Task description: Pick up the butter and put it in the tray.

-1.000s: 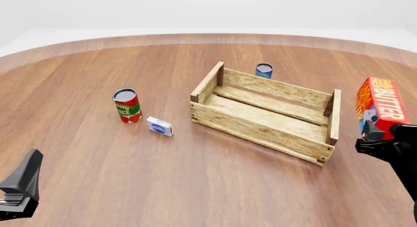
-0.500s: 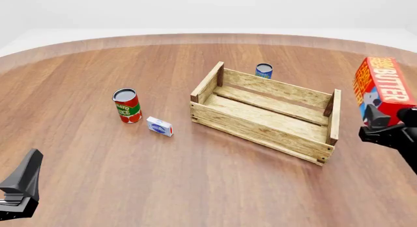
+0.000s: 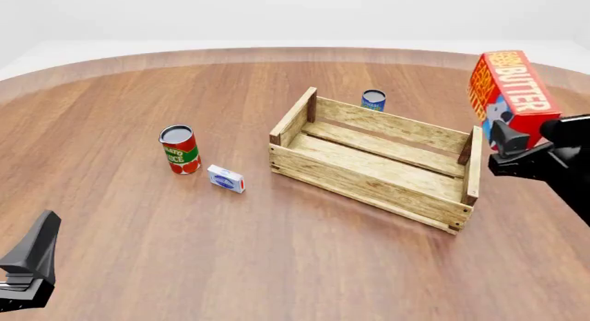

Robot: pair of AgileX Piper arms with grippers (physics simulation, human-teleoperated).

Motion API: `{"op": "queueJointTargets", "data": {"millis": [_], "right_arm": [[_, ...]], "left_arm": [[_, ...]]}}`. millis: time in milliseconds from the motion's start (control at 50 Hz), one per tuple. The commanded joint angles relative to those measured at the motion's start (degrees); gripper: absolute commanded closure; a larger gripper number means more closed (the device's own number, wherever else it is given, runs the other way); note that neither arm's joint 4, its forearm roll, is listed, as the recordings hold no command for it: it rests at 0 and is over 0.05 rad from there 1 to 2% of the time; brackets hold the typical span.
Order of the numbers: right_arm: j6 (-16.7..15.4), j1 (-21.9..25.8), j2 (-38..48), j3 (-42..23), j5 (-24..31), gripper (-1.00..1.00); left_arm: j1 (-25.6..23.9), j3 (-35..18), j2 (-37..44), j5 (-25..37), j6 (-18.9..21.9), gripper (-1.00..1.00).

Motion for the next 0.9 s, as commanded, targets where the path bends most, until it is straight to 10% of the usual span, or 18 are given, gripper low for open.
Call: {"op": "queueJointTargets", "data": {"millis": [20,900], "right_arm": [[0.5,3.4,2.1,-3.6,0.1,1.00],[1.2,12.3,20.0,-13.0,-4.7,1.00]], "left_arm": [[0.0,0.0,0.0,0.0,0.0,-1.00],[0.0,0.0,0.0,0.0,0.0,-1.00]]}}
